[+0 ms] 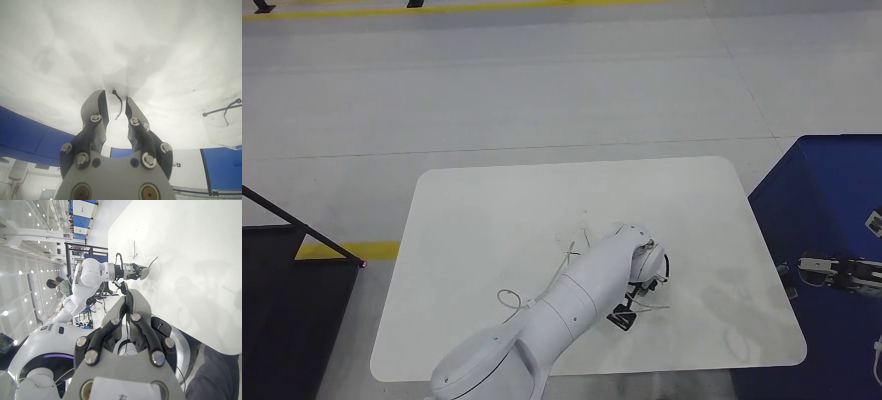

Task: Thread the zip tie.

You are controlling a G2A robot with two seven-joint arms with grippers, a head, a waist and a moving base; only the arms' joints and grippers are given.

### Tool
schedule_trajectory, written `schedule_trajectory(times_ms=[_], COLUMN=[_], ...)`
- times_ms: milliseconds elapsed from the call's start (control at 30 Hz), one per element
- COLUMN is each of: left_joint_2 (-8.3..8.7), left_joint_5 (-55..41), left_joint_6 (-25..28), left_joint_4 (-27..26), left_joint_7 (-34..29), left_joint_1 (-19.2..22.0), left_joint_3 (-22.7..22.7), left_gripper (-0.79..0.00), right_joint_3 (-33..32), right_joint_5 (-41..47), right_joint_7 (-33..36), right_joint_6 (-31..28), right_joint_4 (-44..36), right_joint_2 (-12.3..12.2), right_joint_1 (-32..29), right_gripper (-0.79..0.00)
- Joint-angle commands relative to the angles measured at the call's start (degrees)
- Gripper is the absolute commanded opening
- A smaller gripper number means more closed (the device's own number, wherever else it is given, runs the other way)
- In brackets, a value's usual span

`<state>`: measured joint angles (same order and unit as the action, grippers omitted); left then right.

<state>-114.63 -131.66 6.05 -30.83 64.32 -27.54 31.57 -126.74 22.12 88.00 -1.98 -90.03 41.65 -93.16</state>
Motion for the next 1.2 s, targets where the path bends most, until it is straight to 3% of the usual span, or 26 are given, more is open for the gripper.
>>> schedule_trajectory(times_ms=[0,200,300,367,700,1000,1167], left_joint_2=[-0.07,-0.2,-0.27,-0.35,-0.36,0.5,0.5], left_joint_5=[-0.12,-0.21,-0.49,-0.5,-0.67,5.0,5.0], left_joint_6=[-0.28,-0.97,-1.13,-0.73,1.0,4.91,4.91], left_joint_4=[0.41,1.32,1.69,2.03,0.61,-9.77,-9.77], left_joint_7=[-0.24,-0.96,-0.87,-0.87,-0.84,-3.83,-3.83], left_joint_1=[0.08,0.26,0.21,0.23,0.31,-1.82,-1.82], left_joint_3=[0.07,-0.02,-0.16,-0.43,-1.91,-4.53,-4.53], left_gripper=[-0.582,-0.573,-0.616,-0.785,-0.785,-0.785,-0.785], right_joint_3=[0.0,0.0,0.0,0.0,0.0,0.0,0.0], right_joint_5=[0.0,0.0,0.0,0.0,0.0,0.0,0.0], right_joint_7=[0.0,0.0,0.0,0.0,0.0,0.0,0.0], right_joint_6=[0.0,0.0,0.0,0.0,0.0,0.0,0.0], right_joint_4=[0.0,0.0,0.0,0.0,0.0,0.0,0.0], right_joint_2=[0.0,0.0,0.0,0.0,0.0,0.0,0.0], right_joint_1=[0.0,0.0,0.0,0.0,0.0,0.0,0.0], right_gripper=[-0.785,-0.785,-0.785,-0.785,-0.785,-0.785,-0.785])
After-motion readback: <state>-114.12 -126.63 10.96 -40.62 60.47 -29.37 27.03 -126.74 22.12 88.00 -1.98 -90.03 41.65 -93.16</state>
